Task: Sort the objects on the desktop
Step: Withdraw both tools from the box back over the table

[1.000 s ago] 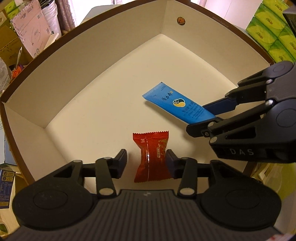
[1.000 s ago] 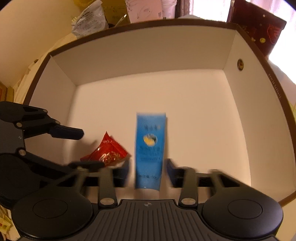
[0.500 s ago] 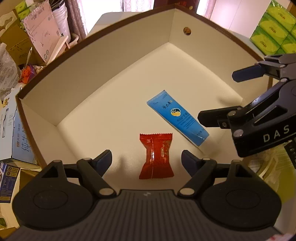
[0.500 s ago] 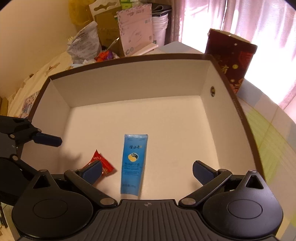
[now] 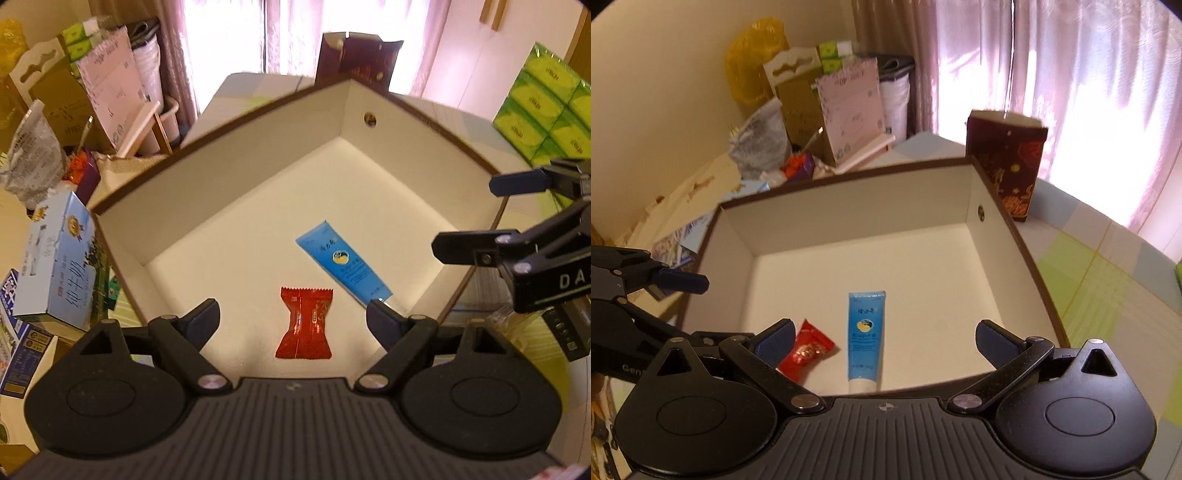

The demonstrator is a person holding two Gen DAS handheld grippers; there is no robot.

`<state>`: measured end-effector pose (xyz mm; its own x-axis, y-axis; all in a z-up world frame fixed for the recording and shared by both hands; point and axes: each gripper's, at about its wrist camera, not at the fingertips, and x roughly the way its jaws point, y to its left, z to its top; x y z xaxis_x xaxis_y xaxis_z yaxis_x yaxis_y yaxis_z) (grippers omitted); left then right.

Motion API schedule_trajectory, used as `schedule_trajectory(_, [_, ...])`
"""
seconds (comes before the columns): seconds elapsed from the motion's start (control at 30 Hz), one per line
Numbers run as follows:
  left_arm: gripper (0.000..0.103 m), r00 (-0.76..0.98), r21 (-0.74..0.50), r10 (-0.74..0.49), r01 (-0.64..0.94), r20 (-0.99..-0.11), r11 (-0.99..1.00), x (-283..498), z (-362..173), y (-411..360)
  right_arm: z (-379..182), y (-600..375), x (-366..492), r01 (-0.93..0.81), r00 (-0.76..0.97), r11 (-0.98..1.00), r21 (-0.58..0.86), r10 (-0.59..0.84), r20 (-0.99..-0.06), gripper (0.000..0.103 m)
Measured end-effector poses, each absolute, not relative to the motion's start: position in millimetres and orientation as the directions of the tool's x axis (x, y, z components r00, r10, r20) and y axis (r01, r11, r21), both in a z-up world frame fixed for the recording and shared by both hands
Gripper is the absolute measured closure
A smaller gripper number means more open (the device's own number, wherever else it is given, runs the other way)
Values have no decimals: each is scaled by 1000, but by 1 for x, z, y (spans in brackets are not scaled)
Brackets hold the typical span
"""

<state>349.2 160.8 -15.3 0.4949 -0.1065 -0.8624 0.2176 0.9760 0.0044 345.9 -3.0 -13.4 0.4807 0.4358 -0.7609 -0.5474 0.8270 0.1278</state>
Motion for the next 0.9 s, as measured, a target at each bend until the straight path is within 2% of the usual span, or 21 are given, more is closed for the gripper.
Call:
schedule_trajectory(0.47, [18, 602, 14, -98, 178, -792, 984, 284, 26, 158, 19, -40, 270, -540, 569, 833, 123, 469, -676, 2])
schedule_trajectory(0.9, [17, 637, 7, -95, 156, -765, 988, 214, 40, 148, 20, -73, 200, -534, 598, 838, 112, 468, -651, 2])
